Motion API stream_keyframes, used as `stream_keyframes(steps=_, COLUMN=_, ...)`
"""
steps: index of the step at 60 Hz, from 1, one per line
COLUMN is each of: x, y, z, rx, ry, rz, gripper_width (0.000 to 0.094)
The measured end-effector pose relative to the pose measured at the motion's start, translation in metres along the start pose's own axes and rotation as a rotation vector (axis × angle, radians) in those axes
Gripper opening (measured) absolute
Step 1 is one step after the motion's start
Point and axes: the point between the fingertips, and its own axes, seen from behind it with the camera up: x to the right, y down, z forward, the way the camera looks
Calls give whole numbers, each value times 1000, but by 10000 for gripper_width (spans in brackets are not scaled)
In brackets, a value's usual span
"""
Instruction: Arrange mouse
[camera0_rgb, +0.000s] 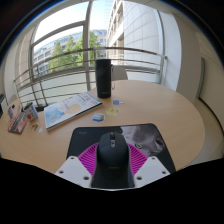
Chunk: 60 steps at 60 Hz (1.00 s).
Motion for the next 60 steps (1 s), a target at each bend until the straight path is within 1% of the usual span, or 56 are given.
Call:
stream_keyframes(steps=1, x=1, y=-6, z=0, rx=-11, ry=0, rz=-3, gripper_width=421)
stream_keyframes(steps=3, x=5, y=-1, z=4, rx=-32, ry=2, rz=-8, gripper_width=453)
stream_keyframes(steps=5, x=8, y=8, z=7, rx=-58, ry=1, rz=-13, gripper_width=479)
stream_keyframes(steps=7, x=9, y=29, z=17, rx=-71, ry=-7, rz=-16, gripper_width=506)
stream_keyframes(steps=9, x=9, y=30, z=16, rx=-71, ry=-14, rz=-19, gripper_width=545)
stream_keyframes(steps=11, x=11, y=26, z=12, rx=-60, ry=-8, rz=-26, gripper_width=622)
stream_keyframes(steps=15, x=12, y=20, z=-2, rx=-55, ry=6, rz=-50, gripper_width=863)
stream_keyframes(steps=17, x=13, y=17, z=-10, rx=-48, ry=15, rz=-56, gripper_width=820)
stream_keyframes(steps=21, x=13, y=9, z=-33, rx=-39, ry=27, rz=-57, gripper_width=852)
stream_keyframes(steps=27, x=10, y=0, z=-76, rx=-20, ry=53, rz=-66, gripper_width=840)
stream_keyframes(steps=39, x=-10, y=-12, z=-189, rx=50, ry=75, rz=-104, gripper_width=843)
stream_keyframes(steps=48, x=-26, y=-5, z=-261, rx=93, ry=82, rz=-108, gripper_width=843)
stream_keyframes(steps=60, x=-41, y=17, z=-320, rx=96, ry=75, rz=-97, gripper_width=843)
